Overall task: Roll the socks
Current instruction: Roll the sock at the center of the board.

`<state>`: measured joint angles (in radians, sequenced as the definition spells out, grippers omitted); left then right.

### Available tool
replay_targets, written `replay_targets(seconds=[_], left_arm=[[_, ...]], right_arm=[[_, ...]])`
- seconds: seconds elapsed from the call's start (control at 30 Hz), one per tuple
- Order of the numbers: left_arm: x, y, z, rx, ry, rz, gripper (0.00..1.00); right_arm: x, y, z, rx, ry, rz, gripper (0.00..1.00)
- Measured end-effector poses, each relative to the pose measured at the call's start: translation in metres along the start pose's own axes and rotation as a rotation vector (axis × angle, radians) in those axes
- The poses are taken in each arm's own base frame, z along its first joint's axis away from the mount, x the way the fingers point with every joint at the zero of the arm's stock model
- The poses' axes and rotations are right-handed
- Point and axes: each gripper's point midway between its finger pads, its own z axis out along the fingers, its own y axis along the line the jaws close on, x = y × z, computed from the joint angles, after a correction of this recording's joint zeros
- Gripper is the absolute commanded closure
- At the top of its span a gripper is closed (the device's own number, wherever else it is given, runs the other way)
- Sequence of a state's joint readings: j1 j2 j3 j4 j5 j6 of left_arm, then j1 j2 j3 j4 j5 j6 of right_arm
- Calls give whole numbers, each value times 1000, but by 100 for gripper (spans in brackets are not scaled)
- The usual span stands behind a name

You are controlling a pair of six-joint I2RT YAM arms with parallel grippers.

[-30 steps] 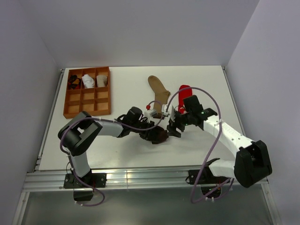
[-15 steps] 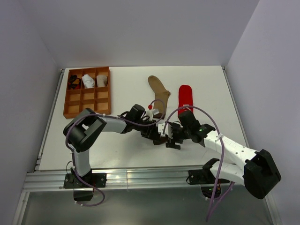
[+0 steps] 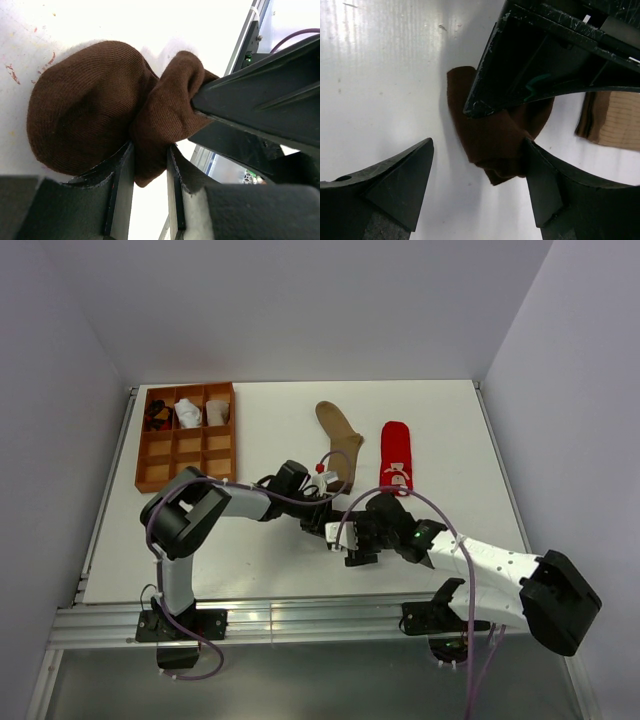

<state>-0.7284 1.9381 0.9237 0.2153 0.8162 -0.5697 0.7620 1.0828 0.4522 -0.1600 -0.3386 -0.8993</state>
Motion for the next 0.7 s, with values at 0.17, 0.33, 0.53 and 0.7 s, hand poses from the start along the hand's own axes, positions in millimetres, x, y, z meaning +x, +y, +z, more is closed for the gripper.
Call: replay_targets(seconds=[0.17, 0.33, 0.53, 0.7], left_arm=[[0, 0, 0, 6, 6, -6, 100], [1, 0, -1, 7, 12, -14, 99], [-1, 4, -4, -6, 8, -38, 84], [-5, 7, -10, -74, -43, -50, 61]], right_arm=[[6, -6, 9, 20, 36, -18, 36], [18, -8, 21, 1, 98, -5, 69], [16, -12, 26, -52, 144, 42, 78], [16, -19, 31, -131, 162, 124, 79]])
